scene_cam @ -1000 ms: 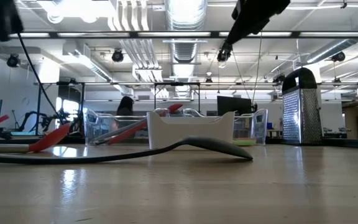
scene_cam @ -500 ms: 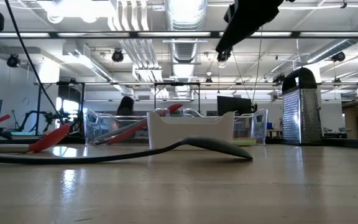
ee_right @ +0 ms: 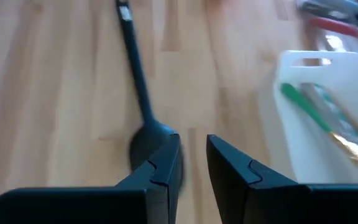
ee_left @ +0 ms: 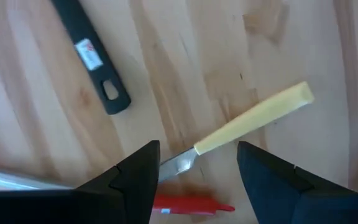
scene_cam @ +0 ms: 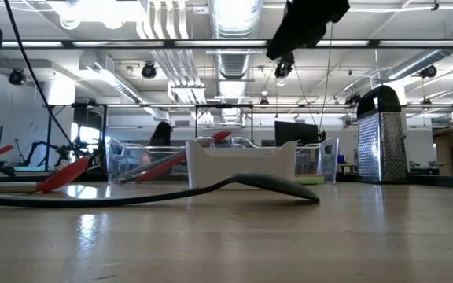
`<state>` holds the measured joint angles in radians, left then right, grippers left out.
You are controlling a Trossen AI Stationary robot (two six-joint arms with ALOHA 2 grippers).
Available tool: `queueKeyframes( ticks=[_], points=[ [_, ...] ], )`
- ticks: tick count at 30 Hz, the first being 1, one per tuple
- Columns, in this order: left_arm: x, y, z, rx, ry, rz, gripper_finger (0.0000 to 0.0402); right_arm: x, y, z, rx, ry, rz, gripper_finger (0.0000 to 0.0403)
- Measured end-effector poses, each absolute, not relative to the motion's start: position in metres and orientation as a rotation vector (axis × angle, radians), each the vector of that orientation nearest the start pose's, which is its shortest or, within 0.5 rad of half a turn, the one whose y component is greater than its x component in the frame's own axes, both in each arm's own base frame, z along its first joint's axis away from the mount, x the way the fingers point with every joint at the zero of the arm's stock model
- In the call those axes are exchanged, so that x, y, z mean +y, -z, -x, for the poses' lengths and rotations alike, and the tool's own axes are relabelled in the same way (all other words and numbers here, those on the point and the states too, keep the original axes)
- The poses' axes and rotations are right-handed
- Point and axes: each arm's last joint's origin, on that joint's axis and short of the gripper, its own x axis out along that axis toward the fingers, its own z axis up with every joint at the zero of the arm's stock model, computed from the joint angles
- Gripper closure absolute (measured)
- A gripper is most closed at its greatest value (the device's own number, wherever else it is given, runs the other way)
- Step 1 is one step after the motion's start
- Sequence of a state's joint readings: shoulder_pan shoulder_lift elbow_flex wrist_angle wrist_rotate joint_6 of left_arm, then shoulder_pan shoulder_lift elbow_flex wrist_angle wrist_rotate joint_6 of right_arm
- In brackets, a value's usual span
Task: Pick & Place Kitchen Items
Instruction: Put the black serving spoon into the left transparent bin
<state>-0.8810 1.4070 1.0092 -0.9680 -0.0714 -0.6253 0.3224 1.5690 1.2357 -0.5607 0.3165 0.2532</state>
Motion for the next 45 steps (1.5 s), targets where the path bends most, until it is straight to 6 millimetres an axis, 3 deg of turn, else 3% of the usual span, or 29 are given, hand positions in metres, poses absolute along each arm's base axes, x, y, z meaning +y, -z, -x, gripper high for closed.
queueKeyframes(
  ticks=[3, 10, 17, 23, 32, 41, 45],
  points=[
    [-0.184, -0.236, -0.157, 1.295, 0.182, -0.097, 0.0183, 0.102, -0.258, -0.327, 0.830, 0.053, 0.014, 0.0321],
    [-0.172, -0.252, -0.157, 1.074, -0.033, -0.032, 0.0184, 0.132, -0.216, -0.360, 0.886, -0.025, 0.126, 0.0303],
    [-0.161, -0.258, -0.164, 1.026, -0.108, 0.040, 0.0184, 0.149, -0.203, -0.398, 0.971, -0.035, 0.188, 0.0277],
    [-0.160, -0.258, -0.165, 1.058, -0.096, 0.069, 0.0184, 0.138, -0.196, -0.424, 1.177, -0.071, 0.204, 0.0240],
    [-0.156, -0.263, -0.161, 1.060, -0.083, 0.084, 0.0184, 0.114, -0.177, -0.454, 1.324, -0.144, 0.210, 0.0200],
    [-0.146, -0.276, -0.152, 1.024, -0.072, 0.112, 0.0184, 0.092, -0.143, -0.465, 1.430, -0.158, 0.200, 0.0200],
    [-0.143, -0.279, -0.149, 1.014, -0.069, 0.126, 0.0184, 0.085, -0.136, -0.463, 1.457, -0.146, 0.174, 0.0228]
  ],
)
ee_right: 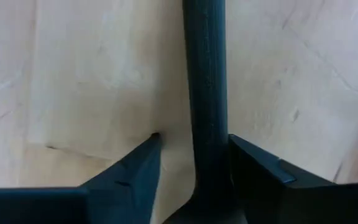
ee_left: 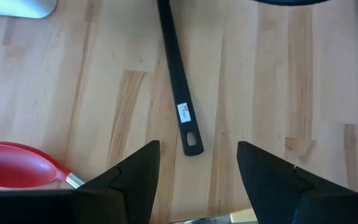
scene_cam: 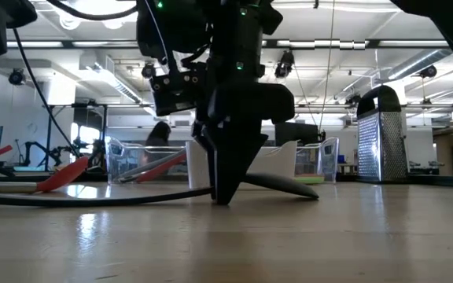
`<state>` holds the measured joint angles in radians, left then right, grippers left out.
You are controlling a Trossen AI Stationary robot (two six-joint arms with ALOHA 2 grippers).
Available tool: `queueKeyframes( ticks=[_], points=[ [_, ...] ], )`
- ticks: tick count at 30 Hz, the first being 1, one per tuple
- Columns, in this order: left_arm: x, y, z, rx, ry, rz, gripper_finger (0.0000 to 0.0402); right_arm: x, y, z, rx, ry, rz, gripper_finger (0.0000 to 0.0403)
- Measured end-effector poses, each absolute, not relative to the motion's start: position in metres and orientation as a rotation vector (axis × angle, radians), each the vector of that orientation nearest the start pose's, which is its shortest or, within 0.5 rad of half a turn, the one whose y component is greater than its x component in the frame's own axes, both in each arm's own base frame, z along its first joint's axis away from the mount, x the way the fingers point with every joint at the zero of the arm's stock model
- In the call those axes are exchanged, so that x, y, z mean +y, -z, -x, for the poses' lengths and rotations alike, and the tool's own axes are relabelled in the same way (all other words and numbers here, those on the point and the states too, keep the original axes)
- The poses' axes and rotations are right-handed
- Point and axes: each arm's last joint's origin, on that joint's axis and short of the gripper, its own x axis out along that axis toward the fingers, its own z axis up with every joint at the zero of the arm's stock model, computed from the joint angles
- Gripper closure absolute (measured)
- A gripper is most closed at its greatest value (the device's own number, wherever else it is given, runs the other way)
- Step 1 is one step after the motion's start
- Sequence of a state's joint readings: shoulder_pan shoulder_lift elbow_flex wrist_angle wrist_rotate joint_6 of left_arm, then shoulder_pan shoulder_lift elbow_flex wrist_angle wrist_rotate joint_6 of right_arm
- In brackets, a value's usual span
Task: Pick & Place Kitchen Items
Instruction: Put the black serving spoon into the left transparent bin
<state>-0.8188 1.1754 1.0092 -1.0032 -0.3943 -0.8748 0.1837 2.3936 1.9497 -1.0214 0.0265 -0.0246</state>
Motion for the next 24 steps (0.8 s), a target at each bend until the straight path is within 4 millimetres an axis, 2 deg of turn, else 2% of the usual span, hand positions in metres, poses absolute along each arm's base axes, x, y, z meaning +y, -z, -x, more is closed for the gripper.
queueKeyframes(
  ticks=[7, 12, 15, 21, 24],
  points=[
    [-0.141, -0.282, -0.147, 1.005, -0.063, 0.136, 0.0184, 0.084, -0.135, -0.461, 1.472, -0.200, 0.157, 0.0355],
    [-0.141, -0.282, -0.147, 1.006, -0.063, 0.136, 0.0184, 0.091, -0.141, -0.457, 1.482, -0.203, 0.160, 0.0351],
    [-0.141, -0.282, -0.147, 1.007, -0.066, 0.144, 0.0184, 0.098, -0.152, -0.443, 1.555, -0.193, 0.161, 0.0351],
    [-0.138, -0.282, -0.151, 1.005, -0.130, 0.245, 0.0184, 0.122, -0.204, -0.421, 1.482, -0.137, 0.182, 0.0351],
    [-0.133, -0.282, -0.158, 0.995, -0.129, 0.233, 0.0184, 0.133, -0.222, -0.408, 1.462, -0.080, 0.197, 0.0351]
  ],
)
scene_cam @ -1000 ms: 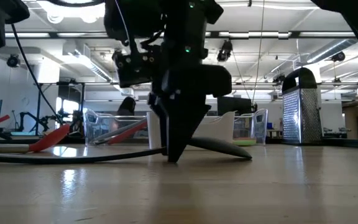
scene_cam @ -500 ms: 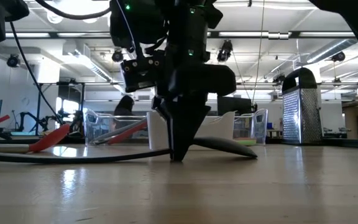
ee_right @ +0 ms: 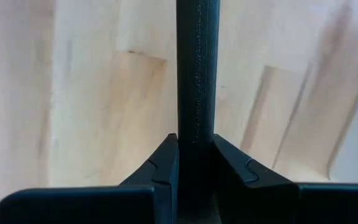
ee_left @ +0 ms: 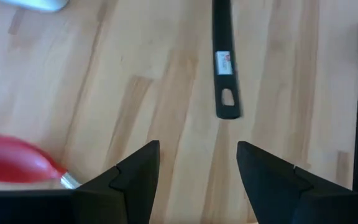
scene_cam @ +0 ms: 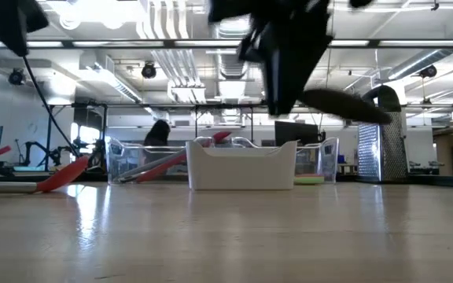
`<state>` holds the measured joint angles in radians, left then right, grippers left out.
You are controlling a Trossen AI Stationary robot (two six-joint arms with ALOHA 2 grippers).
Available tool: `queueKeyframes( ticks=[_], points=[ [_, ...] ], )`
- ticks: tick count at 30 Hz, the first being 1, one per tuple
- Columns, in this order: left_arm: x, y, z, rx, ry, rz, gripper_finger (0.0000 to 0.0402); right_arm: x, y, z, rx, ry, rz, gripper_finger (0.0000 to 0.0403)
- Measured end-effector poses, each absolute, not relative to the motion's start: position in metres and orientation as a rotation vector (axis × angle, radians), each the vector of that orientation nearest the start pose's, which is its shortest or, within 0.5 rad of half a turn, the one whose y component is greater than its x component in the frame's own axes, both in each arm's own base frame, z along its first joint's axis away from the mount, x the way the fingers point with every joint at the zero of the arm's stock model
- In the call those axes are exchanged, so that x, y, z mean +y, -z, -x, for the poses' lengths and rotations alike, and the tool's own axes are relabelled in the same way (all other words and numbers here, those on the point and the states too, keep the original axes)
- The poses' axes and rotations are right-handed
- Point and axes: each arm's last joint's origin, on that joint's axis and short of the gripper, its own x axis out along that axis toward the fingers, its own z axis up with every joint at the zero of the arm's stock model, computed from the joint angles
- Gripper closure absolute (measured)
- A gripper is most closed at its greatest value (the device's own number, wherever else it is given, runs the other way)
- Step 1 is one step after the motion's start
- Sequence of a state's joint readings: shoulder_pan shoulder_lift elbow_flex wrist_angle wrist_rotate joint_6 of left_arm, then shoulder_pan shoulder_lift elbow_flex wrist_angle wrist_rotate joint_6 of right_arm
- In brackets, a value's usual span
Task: Pick & Place Kitchen Items
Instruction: Put the black serving spoon into the left transparent bin
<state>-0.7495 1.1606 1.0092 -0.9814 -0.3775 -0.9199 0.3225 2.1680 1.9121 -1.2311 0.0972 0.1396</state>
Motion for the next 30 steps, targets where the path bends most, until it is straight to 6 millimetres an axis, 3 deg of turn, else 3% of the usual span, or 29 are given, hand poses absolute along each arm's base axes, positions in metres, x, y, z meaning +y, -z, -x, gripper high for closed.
queueKeyframes(
  ticks=[5, 7, 13, 18, 22, 30],
  points=[
    [-0.121, -0.288, -0.183, 0.946, -0.014, 0.262, 0.0184, 0.148, -0.258, -0.381, 1.397, 0.048, 0.253, 0.0351],
    [-0.112, -0.293, -0.196, 0.921, 0.056, 0.316, 0.0184, 0.150, -0.264, -0.374, 1.390, 0.111, 0.270, 0.0351],
    [-0.068, -0.306, -0.229, 0.835, 0.276, 0.534, 0.0184, 0.155, -0.268, -0.365, 1.398, 0.176, 0.296, 0.0351],
    [-0.026, -0.310, -0.239, 0.820, 0.380, 0.677, 0.0184, 0.161, -0.261, -0.364, 1.413, 0.164, 0.316, 0.0351],
    [-0.010, -0.301, -0.249, 0.840, 0.459, 0.703, 0.0184, 0.163, -0.261, -0.363, 1.407, 0.161, 0.327, 0.0351],
    [-0.010, -0.261, -0.283, 0.969, 0.593, 0.790, 0.0184, 0.163, -0.261, -0.363, 1.406, 0.151, 0.360, 0.0351]
  ],
)
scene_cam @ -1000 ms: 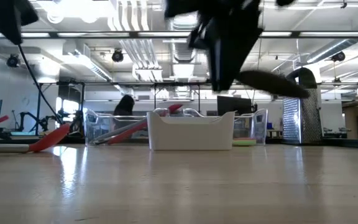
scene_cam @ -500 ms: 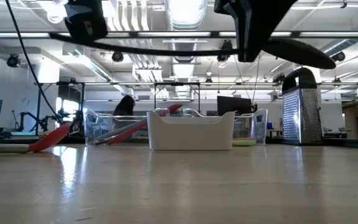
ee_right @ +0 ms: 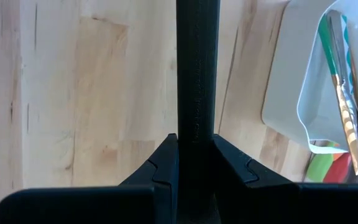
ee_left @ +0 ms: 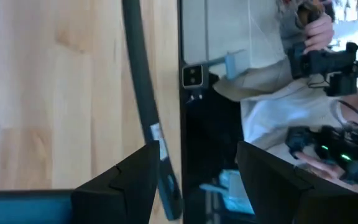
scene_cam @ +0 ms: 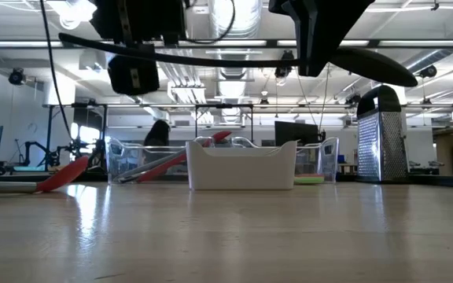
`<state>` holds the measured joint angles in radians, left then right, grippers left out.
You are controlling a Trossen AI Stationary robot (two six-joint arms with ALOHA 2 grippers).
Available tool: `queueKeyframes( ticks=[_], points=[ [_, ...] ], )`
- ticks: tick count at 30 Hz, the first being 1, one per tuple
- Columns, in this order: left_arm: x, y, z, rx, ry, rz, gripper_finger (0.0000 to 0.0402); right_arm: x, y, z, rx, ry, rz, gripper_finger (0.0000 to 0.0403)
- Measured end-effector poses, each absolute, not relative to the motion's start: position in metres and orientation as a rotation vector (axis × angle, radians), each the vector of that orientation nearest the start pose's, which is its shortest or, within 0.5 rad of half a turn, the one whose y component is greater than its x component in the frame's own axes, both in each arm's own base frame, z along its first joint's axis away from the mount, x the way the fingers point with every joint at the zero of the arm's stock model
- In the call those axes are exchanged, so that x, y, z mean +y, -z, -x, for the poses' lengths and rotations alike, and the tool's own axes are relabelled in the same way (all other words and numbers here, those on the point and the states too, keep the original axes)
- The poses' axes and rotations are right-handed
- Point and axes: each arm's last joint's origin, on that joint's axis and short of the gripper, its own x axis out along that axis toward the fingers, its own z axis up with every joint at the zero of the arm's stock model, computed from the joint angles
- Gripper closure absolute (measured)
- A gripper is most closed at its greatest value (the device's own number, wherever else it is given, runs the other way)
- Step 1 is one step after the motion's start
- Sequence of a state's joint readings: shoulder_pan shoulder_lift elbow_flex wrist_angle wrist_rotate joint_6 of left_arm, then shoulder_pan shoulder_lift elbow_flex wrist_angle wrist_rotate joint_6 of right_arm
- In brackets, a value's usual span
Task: Pick & Place Kitchen Items
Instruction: Put the black serving spoon into the left transparent bin
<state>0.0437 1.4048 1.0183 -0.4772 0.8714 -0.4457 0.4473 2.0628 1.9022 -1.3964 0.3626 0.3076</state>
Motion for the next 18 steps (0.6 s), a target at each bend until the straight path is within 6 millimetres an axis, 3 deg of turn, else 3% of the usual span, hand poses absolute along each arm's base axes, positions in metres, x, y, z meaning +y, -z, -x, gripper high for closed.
queueKeyframes(
  ticks=[7, 18],
  points=[
    [-0.009, -0.233, -0.306, 1.048, 0.606, 0.810, 0.0184, 0.163, -0.262, -0.363, 1.408, 0.151, 0.362, 0.0351],
    [-0.013, -0.221, -0.341, 1.079, 0.690, 0.828, 0.0183, 0.162, -0.262, -0.363, 1.397, 0.157, 0.398, 0.0351]
  ],
)
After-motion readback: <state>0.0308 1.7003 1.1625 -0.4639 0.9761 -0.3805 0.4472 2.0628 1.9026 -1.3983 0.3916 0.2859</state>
